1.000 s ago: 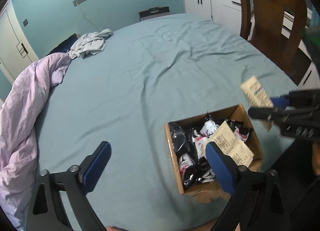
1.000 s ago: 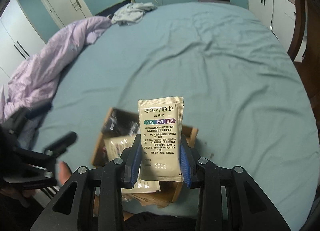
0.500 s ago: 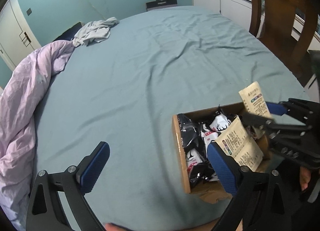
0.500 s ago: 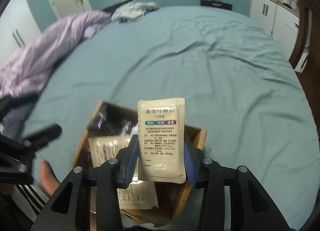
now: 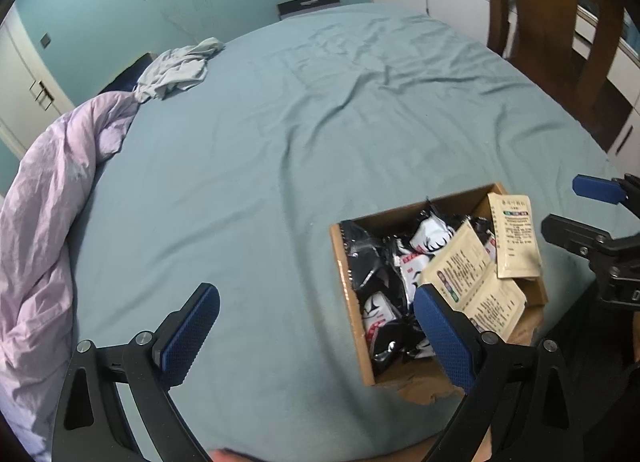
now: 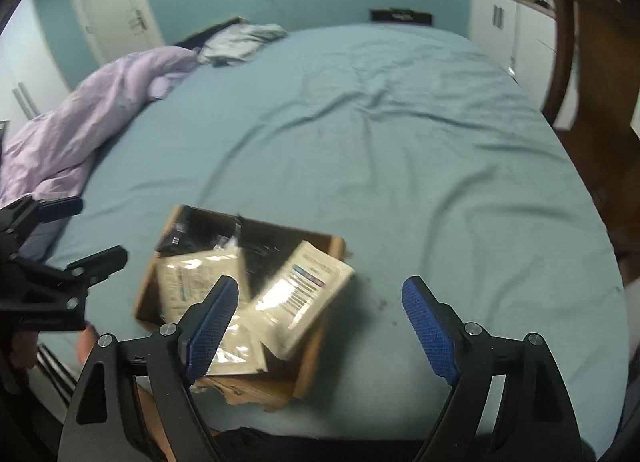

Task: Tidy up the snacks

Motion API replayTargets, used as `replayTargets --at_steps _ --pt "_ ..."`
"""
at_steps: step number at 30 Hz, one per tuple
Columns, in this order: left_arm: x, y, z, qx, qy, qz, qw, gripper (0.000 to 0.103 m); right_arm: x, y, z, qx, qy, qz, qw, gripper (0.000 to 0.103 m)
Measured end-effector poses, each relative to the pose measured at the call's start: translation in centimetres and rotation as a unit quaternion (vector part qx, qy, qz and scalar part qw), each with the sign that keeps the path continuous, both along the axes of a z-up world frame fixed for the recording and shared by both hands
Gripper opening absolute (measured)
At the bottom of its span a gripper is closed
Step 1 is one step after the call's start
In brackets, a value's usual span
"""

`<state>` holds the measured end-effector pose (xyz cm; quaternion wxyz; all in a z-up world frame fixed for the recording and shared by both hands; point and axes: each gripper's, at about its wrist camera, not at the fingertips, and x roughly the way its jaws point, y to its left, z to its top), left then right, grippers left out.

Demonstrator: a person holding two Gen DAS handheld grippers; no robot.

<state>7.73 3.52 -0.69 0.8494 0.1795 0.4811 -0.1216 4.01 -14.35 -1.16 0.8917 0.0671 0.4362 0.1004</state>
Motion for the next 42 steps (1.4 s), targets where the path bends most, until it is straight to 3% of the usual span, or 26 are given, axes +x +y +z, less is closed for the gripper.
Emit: replayTargets --at_steps 7,13,42 --pt "-0.3 -0.3 -0.6 0.022 -0.002 -0.002 0.9997 0.099 1.7 2.2 -1.3 -0.043 0.041 0.024 0.998 0.084" --pt "0.0 0.1 -0.8 0.024 0.005 0.009 0.9997 0.099 1.7 3.2 -0.8 -0.064 0.022 0.034 0.997 0.084" --pt "0.3 0.1 -1.7 0.034 0.028 0.018 0.9989 0.1 1.7 2.2 -1.1 -0.042 0.032 0.026 0.998 0.084"
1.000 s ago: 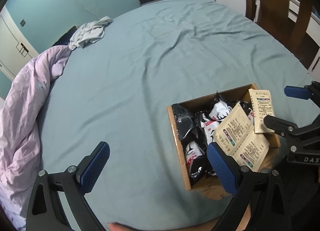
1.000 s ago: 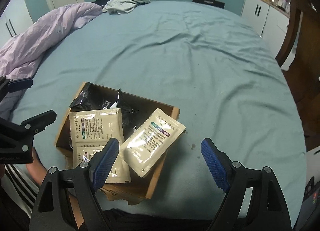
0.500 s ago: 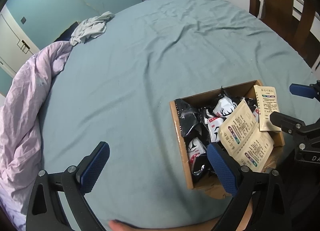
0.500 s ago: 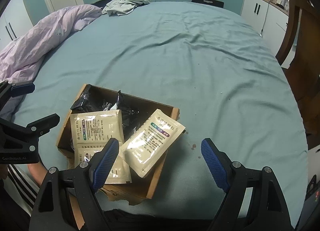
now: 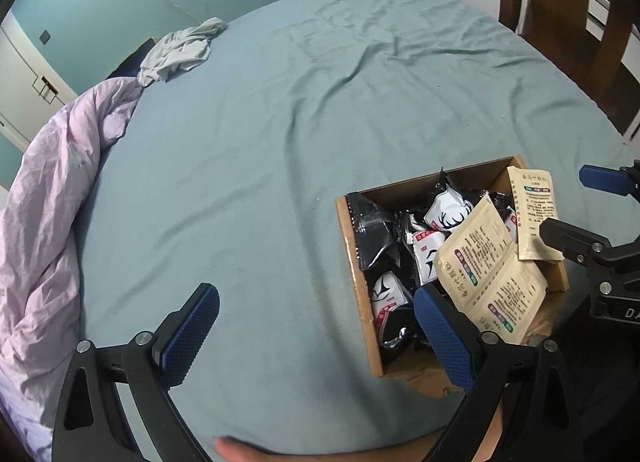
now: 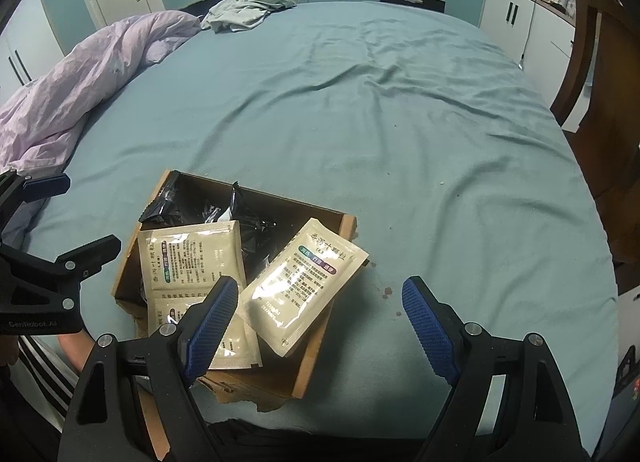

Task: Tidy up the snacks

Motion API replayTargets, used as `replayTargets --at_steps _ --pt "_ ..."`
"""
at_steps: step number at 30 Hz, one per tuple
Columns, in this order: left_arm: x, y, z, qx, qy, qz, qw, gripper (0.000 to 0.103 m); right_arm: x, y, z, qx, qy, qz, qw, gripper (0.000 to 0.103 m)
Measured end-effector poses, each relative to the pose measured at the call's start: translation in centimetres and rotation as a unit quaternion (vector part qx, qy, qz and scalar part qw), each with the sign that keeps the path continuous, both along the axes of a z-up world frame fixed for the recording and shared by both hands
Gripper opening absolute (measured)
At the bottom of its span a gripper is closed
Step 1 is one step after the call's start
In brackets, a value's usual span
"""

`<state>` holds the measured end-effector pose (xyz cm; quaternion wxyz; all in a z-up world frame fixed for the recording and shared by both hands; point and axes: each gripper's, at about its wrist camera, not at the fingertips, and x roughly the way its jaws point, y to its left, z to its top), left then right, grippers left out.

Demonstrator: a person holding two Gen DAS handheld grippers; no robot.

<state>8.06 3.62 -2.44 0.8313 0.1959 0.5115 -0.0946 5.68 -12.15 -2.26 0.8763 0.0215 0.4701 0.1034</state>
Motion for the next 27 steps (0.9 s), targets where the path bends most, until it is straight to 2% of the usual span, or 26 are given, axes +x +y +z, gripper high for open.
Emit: replayTargets --at_steps 27 --pt "-0.34 -0.29 0.24 -0.002 -0.005 -0.003 1.0 0.1 0.12 0.45 -0.19 -0.013 0.0 0.005 1.0 0.084"
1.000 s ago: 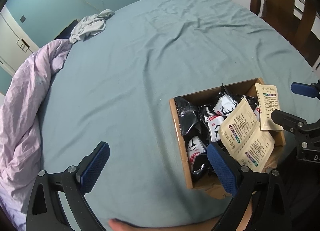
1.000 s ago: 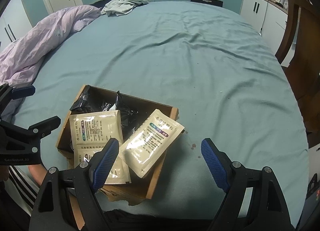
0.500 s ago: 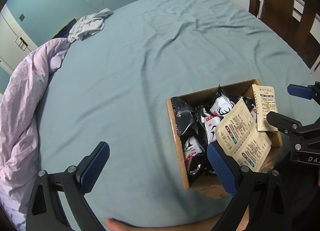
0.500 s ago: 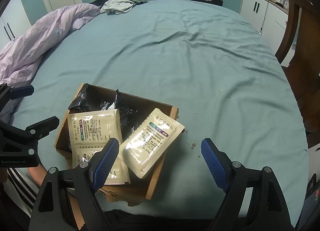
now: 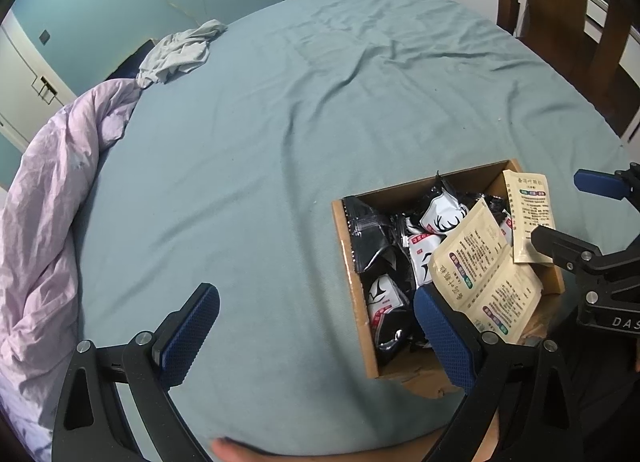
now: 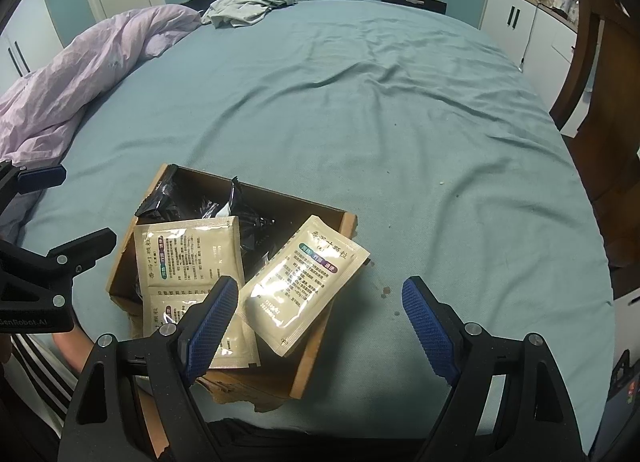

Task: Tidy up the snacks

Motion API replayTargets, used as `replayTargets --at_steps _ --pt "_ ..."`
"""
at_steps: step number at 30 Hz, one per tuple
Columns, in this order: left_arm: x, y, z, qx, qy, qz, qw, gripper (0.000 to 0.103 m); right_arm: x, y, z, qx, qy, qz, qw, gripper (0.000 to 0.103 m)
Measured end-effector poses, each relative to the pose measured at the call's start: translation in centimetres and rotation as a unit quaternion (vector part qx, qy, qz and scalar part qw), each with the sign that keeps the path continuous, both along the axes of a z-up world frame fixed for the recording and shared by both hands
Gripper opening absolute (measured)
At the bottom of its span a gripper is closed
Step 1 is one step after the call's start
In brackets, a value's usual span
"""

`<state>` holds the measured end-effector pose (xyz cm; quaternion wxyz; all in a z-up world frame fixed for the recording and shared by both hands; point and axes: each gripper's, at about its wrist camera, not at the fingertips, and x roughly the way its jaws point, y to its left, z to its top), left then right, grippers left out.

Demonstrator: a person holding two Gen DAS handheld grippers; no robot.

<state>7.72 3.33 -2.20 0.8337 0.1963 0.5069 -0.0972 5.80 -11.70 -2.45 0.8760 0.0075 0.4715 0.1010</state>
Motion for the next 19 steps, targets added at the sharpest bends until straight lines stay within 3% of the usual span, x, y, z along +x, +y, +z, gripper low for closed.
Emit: replayTargets --at_steps 19 --pt "-0.08 -0.27 -0.09 0.011 0.0 -0.005 0.9999 0.1 0.03 0.16 -0.05 -0.005 0.001 0.003 1.0 0.084"
